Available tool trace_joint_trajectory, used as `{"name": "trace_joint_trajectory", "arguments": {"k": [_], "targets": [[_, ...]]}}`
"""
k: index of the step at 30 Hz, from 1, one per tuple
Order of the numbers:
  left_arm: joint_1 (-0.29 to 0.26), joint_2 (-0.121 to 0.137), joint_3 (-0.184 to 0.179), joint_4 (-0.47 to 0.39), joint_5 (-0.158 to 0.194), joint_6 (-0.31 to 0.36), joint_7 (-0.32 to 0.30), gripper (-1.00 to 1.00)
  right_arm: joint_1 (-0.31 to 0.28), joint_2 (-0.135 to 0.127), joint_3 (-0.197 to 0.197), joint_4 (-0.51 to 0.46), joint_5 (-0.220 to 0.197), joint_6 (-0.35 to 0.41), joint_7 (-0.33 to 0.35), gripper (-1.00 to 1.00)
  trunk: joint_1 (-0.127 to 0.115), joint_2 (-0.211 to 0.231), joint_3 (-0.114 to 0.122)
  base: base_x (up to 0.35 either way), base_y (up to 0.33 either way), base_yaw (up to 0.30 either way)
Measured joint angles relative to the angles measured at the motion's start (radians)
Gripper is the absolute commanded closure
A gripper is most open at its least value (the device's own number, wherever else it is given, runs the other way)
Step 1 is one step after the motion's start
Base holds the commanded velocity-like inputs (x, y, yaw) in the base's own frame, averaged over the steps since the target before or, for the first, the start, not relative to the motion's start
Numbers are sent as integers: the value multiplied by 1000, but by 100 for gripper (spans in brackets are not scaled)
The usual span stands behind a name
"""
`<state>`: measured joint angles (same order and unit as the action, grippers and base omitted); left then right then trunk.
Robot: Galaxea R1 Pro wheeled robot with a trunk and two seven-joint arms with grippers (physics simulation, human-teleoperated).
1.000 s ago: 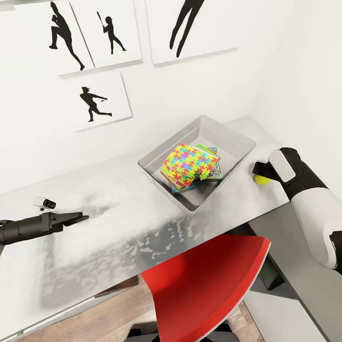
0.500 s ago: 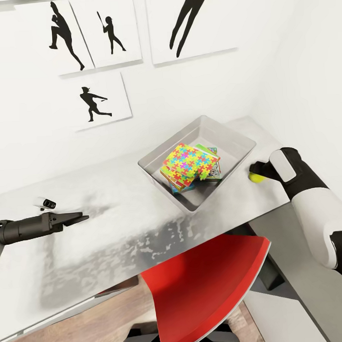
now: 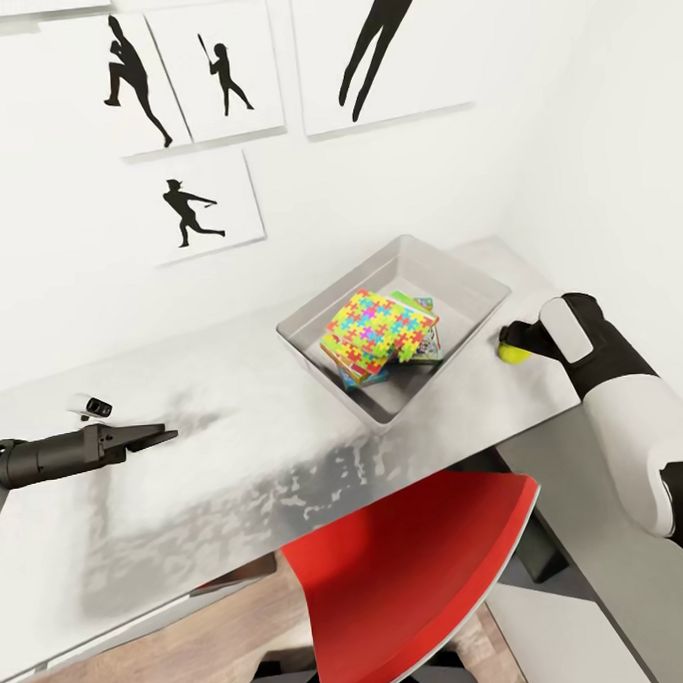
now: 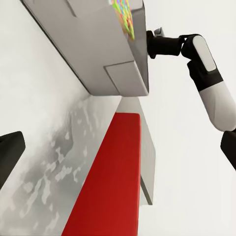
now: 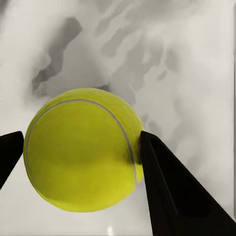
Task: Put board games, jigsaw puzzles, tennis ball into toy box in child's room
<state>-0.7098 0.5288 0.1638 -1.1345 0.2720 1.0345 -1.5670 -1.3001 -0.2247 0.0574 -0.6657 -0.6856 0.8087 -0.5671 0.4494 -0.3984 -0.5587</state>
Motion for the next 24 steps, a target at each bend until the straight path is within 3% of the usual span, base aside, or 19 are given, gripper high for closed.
{"name": "trace_joint_trajectory", "arguments": {"k": [3, 9, 14, 21, 24], "targets": [[0, 0, 1, 0, 0, 0, 0, -100, 0, -1, -1, -25, 0, 13, -2, 100, 0, 0, 5, 0, 0, 0], [0, 0, 1, 1, -1, 0, 0, -100, 0, -3, -2, -153, -1, 147, -5, 100, 0, 0, 15, 0, 0, 0], [0, 0, 0, 1, -3, 0, 0, -100, -1, -11, -4, -185, -2, 225, -7, 100, 0, 0, 23, 0, 0, 0], [0, 0, 1, 1, -8, 0, 0, -100, -1, -59, -5, -189, -11, 237, -5, 100, 0, 0, 34, 0, 0, 0], [0, 0, 1, 1, -9, 0, 0, -100, -1, -80, -23, -190, -41, 237, -5, 100, 0, 0, 39, 0, 0, 0]]}}
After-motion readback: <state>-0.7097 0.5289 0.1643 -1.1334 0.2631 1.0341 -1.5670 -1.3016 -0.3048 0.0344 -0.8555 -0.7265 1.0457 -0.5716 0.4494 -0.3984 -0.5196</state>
